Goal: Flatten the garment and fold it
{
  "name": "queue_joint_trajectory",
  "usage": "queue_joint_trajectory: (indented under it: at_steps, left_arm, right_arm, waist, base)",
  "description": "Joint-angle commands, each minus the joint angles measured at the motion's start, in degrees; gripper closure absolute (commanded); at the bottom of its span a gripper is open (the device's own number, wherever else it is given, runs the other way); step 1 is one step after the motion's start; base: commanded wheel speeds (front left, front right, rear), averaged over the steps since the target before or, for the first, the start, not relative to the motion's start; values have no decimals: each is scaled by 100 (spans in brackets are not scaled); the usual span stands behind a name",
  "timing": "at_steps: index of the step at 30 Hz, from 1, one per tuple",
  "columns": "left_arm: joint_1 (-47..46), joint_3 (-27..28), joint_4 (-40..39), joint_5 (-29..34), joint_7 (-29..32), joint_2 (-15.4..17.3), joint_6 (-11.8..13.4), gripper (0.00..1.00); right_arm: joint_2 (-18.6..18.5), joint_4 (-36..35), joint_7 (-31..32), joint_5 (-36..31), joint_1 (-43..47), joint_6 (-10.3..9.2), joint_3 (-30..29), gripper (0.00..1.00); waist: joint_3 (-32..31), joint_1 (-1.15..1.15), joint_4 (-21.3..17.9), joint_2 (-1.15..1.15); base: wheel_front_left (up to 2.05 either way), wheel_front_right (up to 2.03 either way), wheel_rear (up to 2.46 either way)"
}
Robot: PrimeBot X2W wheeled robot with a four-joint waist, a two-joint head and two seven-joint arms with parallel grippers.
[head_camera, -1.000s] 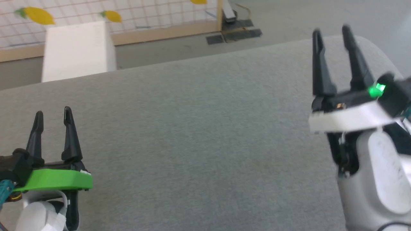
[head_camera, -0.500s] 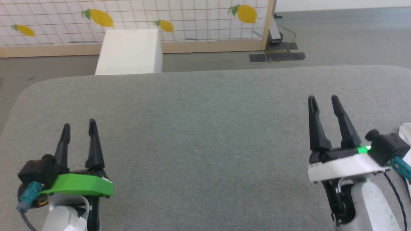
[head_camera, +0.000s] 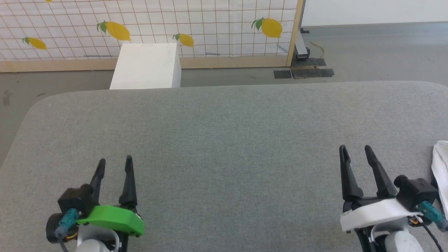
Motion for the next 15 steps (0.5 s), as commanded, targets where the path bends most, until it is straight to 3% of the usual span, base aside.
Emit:
queue_joint_trajectory:
  at_steps: [1,6,15]
  left_arm:
    - [89,-22,51,112,-20,-15,6,0]
    - [154,-111,149,312,-20,-32,71,0]
    - [147,47,83,264,-20,-199,118,0]
  right_arm:
    - [-1,34,-28,-165,96,-8,-26,0]
    - [-1,65,-28,-530,187,-8,-53,0]
    - [-1,71,-28,-438,211,-8,-50,0]
  waist:
    - [-1,1,-5,0]
    - [3,1,1,0]
    - [29,1,34,0]
  base:
    - [0,0,0]
    - [0,0,0]
    - [0,0,0]
